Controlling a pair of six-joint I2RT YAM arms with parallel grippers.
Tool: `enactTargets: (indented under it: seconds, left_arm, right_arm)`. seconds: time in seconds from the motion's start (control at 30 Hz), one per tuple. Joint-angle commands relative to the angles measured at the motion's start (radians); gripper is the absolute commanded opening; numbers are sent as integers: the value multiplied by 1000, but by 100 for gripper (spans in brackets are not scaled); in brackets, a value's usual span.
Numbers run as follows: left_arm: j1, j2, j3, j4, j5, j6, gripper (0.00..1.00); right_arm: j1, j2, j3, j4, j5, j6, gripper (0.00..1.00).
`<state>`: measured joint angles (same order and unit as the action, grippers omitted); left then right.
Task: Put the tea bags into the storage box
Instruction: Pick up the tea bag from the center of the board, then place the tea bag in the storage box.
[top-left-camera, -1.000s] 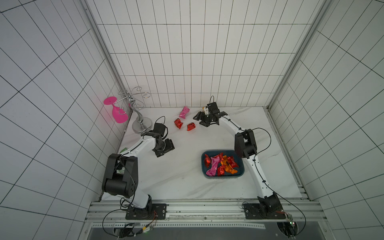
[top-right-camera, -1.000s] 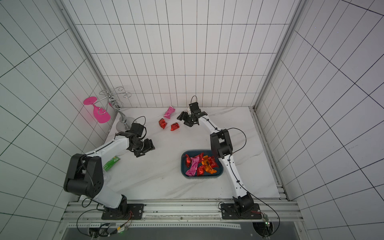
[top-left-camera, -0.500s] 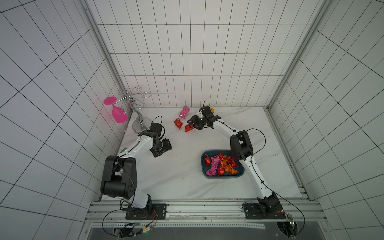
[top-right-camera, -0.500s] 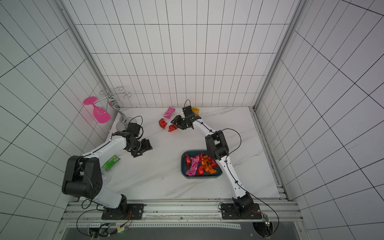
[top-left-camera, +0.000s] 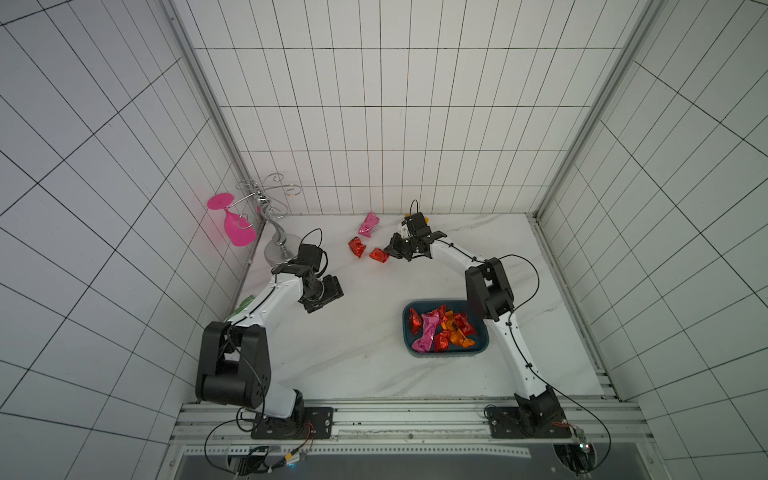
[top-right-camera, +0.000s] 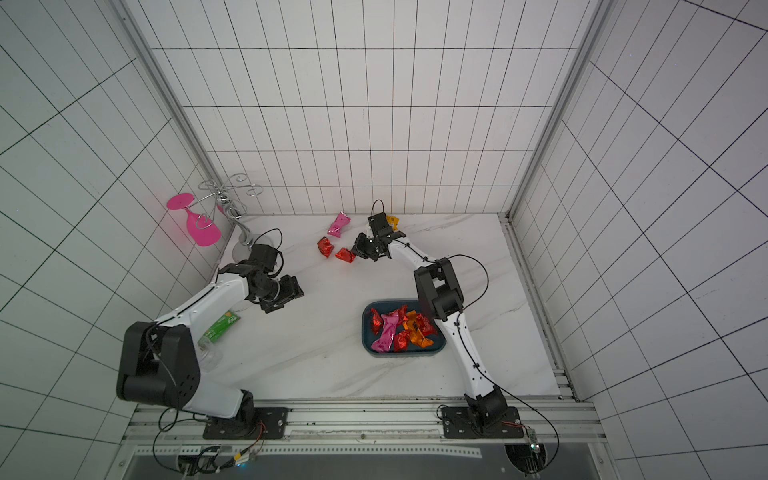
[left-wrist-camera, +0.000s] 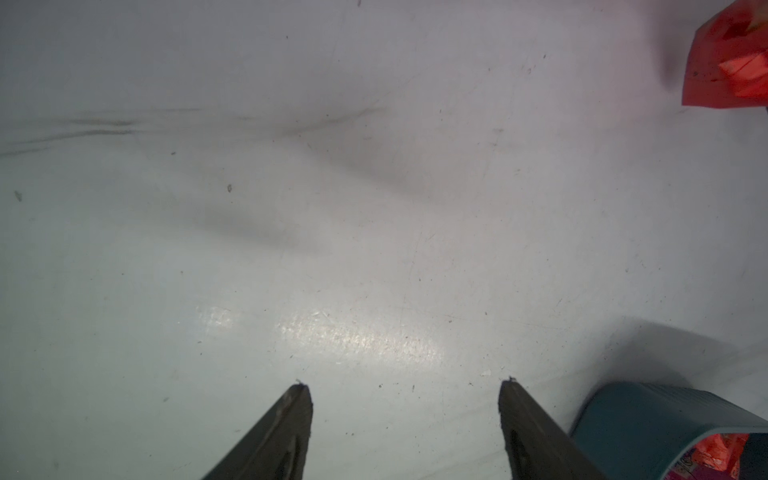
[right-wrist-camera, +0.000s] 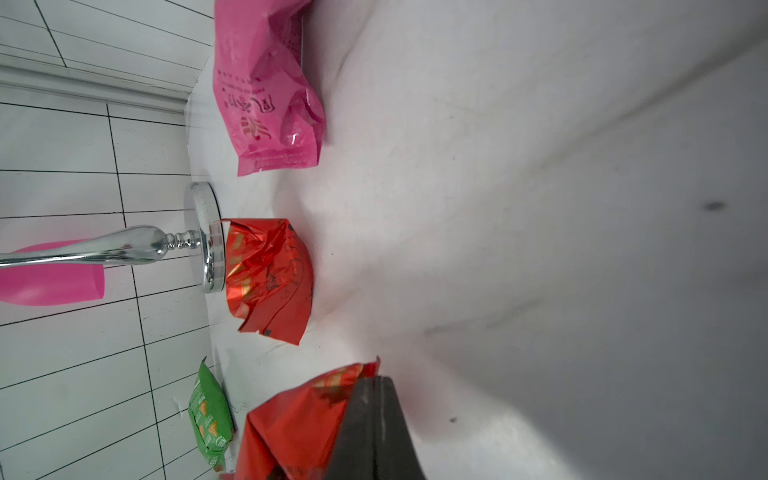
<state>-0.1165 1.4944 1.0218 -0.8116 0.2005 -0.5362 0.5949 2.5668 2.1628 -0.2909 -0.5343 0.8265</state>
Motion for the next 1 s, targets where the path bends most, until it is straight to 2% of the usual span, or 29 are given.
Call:
enactTargets:
  seconds: [0.0, 0.27, 0.43, 0.6, 0.63, 0.73, 0.83, 0.97]
  left_arm:
    - [4, -23, -7, 6, 6, -5, 74]
    - [4, -31, 16, -13, 57, -16, 74]
    - [-4, -47, 6, -15, 105, -34, 74]
    - [-43, -62, 11, -25, 67, -59, 76]
    - [-55, -61, 17, -31, 49, -65, 80]
    - [-69, -49, 40, -35, 37, -97, 85]
    - [-78, -32, 78, -34, 37, -124, 85]
    - [-81, 7, 146, -44, 28, -127, 85]
  right_arm:
    - [-13, -150, -86, -7, 19, -56, 0]
    - [-51, -563, -513, -40, 80, -179, 0]
    - [-55, -860, -772, -206, 215, -287, 0]
    - [-56, -1131, -1014, -331, 344, -282, 0]
    - [-57, -1182, -1060, -348, 365, -274, 0]
    - [-57, -1300, -1168, -384, 400, -250, 0]
    - [-57, -1374, -1248, -392, 435, -233, 0]
    - [-60, -1383, -1317, -373, 482, -237, 0]
